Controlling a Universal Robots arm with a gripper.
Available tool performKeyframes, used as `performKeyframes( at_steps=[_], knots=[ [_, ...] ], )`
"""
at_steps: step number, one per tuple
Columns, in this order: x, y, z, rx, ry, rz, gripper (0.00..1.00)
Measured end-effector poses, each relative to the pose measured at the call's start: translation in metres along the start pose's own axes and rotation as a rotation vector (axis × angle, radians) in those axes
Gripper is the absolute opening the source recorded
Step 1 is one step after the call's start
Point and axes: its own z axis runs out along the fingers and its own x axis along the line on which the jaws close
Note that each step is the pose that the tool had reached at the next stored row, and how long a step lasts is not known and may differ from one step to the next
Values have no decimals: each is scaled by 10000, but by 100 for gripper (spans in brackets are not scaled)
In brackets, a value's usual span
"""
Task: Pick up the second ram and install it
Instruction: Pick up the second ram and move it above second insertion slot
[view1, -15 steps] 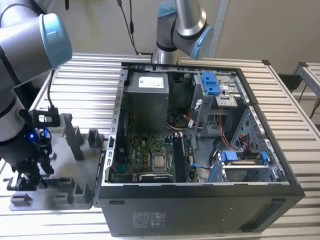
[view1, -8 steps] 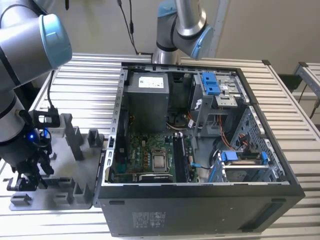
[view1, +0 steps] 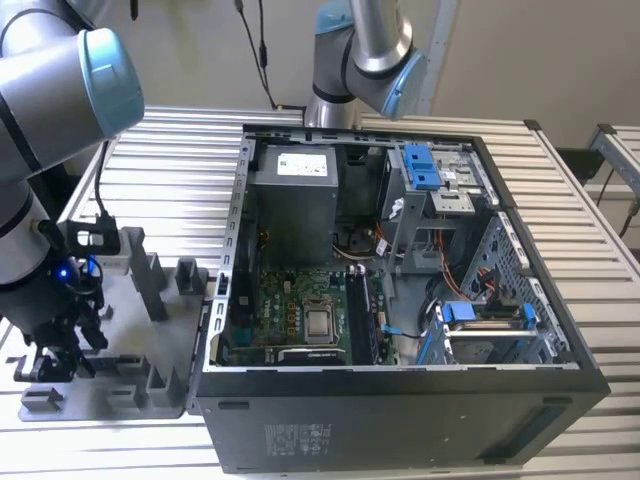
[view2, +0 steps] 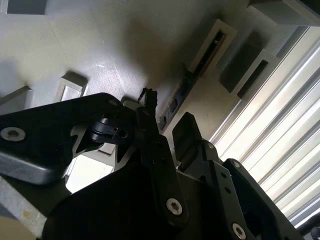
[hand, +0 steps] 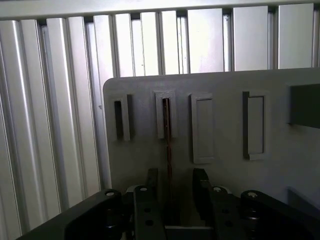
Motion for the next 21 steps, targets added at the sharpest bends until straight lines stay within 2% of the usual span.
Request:
performKeyframes(
  at_steps=[1,2,4,5,7,8,9,11,21],
  knots=[
    [0,0,0,0,0,0,40],
    [0,0,0,0,0,0,33],
    [0,0,1,0,0,0,33],
    [0,0,1,0,0,0,27],
    [0,0,1,-1,1,0,27],
    [0,0,1,0,1,0,24],
    [0,0,2,0,0,0,18],
    [0,0,2,0,0,0,14],
    [0,0,4,0,0,0,14]
  ],
)
